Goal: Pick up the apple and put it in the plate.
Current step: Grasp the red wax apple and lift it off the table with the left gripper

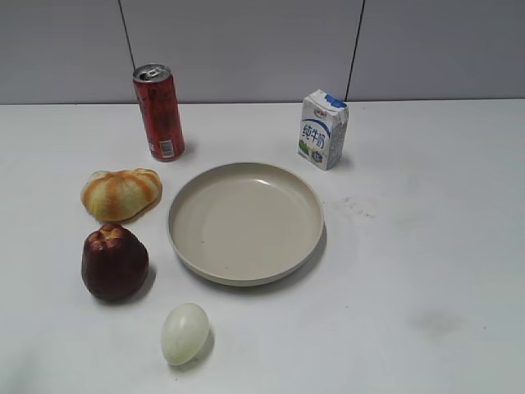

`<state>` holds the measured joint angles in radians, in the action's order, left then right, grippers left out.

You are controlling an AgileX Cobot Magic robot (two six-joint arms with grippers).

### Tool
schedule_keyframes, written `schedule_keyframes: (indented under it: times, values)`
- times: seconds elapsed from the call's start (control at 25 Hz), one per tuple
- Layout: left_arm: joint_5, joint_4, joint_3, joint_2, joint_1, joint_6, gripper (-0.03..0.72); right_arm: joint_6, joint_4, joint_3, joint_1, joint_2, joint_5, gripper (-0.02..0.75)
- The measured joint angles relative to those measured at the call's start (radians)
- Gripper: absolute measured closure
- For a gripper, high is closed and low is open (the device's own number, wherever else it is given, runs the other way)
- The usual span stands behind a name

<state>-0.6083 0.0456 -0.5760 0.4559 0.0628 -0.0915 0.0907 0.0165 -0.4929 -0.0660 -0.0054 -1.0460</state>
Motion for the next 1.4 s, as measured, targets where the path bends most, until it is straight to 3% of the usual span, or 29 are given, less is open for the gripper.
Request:
schedule_keyframes:
  times: [0.2,0.36,0.56,1.04,1.24,1.4]
  values:
    - [-0.098,0.069,-0.157,0.375,0.093,-0.018,0.052,0.0,0.0,0.0,0.0,0.0,0.0,0.167]
    - [-0.215,0.085,-0.326,0.647,0.227,-0.054,0.033,0.0,0.0,0.0,0.0,0.0,0.0,0.167]
    - [-0.281,0.055,-0.45,0.923,0.375,-0.071,0.011,0.0,0.0,0.0,0.0,0.0,0.0,0.167]
    - [-0.238,0.041,-0.496,1.332,0.396,-0.076,0.01,0.0,0.0,0.0,0.0,0.0,0.0,0.167]
    - [-0.227,0.053,-0.501,1.376,0.396,-0.076,0.087,0.0,0.0,0.0,0.0,0.0,0.0,0.167]
    - [-0.305,0.068,-0.546,1.359,0.396,-0.077,0.087,0.0,0.0,0.0,0.0,0.0,0.0,0.167]
